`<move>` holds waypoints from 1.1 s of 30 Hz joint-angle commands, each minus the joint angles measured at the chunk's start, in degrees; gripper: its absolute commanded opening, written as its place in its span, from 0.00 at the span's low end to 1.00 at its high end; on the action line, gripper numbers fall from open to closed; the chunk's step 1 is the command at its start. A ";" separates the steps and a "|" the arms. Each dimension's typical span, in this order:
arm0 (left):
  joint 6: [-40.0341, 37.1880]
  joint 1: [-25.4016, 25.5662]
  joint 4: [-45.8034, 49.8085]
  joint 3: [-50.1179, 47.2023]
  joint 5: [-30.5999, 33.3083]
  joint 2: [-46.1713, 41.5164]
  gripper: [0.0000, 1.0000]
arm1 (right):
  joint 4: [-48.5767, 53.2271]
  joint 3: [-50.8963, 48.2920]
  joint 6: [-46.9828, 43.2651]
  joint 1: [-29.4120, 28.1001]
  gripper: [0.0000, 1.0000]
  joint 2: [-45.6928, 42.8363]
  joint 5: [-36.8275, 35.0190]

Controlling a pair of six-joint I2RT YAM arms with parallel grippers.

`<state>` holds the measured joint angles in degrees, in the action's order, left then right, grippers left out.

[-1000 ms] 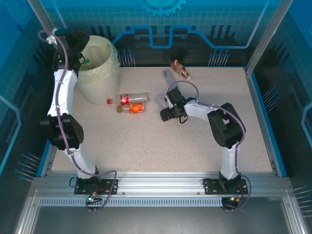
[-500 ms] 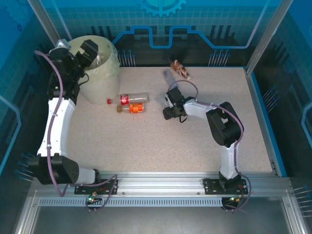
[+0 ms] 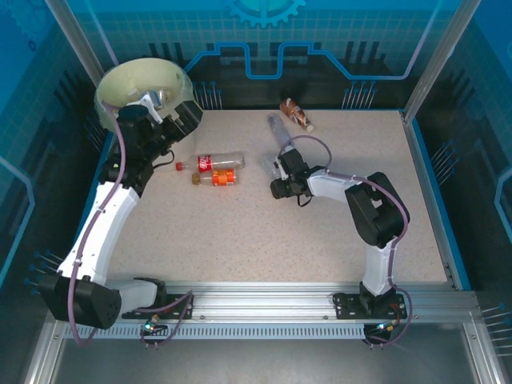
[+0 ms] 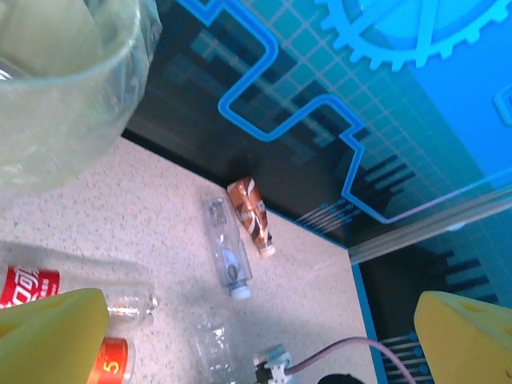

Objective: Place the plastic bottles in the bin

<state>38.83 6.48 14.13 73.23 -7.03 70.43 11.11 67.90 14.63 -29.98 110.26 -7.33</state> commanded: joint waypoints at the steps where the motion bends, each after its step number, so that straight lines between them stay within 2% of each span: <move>1: -1.44 1.39 0.08 -0.43 -2.83 0.15 0.99 | -3.83 -1.57 0.40 -0.79 0.47 -4.92 1.70; 12: -4.98 6.39 1.92 -1.85 -3.50 2.57 0.99 | -6.94 -5.15 0.27 -4.42 0.46 -14.71 5.90; 19: -5.79 7.73 -3.31 -6.70 -9.56 2.64 0.99 | -9.84 -6.45 2.21 -6.22 0.46 -19.25 15.98; 26: -8.46 10.32 -8.88 -11.00 -13.85 2.80 0.99 | -13.97 -6.46 12.10 -6.50 0.46 -19.80 25.25; 33: -12.23 12.58 -9.56 -13.34 -12.79 3.38 0.99 | -16.29 -4.27 15.84 -6.65 0.46 -19.42 34.39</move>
<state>29.95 18.09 6.94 60.71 -18.92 73.19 -2.63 61.84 27.66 -35.75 91.61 20.21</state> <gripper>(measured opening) 0.988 0.525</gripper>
